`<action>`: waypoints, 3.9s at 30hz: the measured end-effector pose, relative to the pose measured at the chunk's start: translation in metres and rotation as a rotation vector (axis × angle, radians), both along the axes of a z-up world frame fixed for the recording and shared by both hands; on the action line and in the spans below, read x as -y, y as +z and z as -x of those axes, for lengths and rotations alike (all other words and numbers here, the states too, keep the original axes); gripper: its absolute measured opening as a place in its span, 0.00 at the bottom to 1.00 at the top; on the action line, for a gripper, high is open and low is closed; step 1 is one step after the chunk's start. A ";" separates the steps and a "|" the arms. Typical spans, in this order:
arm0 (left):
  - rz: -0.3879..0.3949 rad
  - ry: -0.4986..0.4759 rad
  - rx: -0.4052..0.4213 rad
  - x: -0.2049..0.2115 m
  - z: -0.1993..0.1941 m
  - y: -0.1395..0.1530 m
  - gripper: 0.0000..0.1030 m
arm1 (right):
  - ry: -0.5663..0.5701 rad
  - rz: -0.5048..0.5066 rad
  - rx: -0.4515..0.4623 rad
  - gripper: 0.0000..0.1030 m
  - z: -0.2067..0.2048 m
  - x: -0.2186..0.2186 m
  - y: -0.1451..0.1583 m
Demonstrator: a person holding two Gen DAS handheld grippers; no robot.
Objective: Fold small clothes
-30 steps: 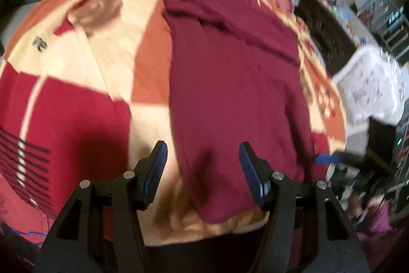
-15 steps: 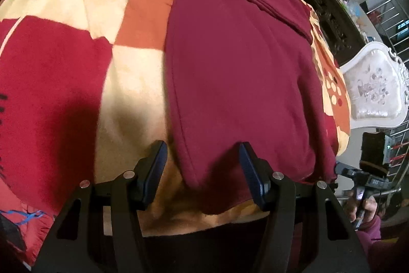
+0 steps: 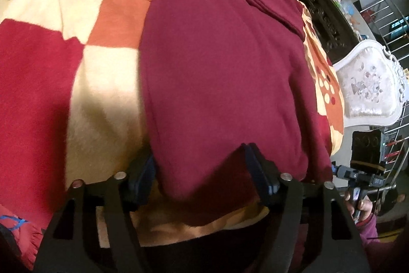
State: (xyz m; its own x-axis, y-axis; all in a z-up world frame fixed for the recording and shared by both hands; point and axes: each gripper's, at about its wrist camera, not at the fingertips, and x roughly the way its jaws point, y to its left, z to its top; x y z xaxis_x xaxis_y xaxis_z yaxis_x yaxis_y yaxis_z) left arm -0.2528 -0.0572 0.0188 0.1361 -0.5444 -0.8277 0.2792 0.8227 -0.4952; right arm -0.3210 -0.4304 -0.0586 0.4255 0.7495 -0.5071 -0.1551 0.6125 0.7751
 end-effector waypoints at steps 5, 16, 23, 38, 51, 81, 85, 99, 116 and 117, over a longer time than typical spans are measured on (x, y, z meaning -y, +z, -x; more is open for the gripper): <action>-0.011 -0.019 0.043 0.009 0.003 -0.002 0.18 | -0.015 -0.004 -0.013 0.21 -0.006 -0.004 -0.015; 0.156 -0.001 0.160 -0.010 -0.027 0.068 0.11 | -0.064 -0.204 0.204 0.11 -0.023 0.020 0.060; 0.230 0.059 0.268 -0.013 -0.088 0.108 0.11 | -0.171 -0.207 0.345 0.11 -0.083 0.044 0.105; 0.144 0.140 0.307 0.063 -0.298 0.095 0.11 | -0.333 0.011 0.307 0.11 -0.283 0.110 0.138; 0.163 0.058 0.274 0.066 -0.323 0.102 0.48 | -0.466 0.023 0.330 0.69 -0.289 0.154 0.158; -0.048 0.134 0.327 0.057 -0.318 0.067 0.71 | -0.349 0.261 0.263 0.54 -0.299 0.095 0.146; -0.036 0.107 0.334 0.042 -0.270 0.070 0.72 | -0.299 0.296 0.228 0.56 -0.249 0.077 0.136; 0.034 0.016 0.263 0.031 -0.206 0.024 0.71 | -0.298 0.338 0.151 0.19 -0.194 0.059 0.065; -0.034 -0.059 0.252 0.028 -0.191 0.025 0.40 | -0.391 0.543 0.152 0.27 -0.184 0.076 0.104; -0.038 -0.052 0.263 0.025 -0.188 0.029 0.40 | -0.405 0.535 0.170 0.47 -0.180 0.076 0.112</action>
State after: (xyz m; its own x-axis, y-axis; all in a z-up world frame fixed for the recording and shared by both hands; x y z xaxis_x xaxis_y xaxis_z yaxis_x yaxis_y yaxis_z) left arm -0.0647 -0.0825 0.0475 0.3215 -0.5255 -0.7877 0.4364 0.8205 -0.3693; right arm -0.1413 -0.5066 0.0534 0.7251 0.1802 -0.6646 0.0740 0.9392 0.3354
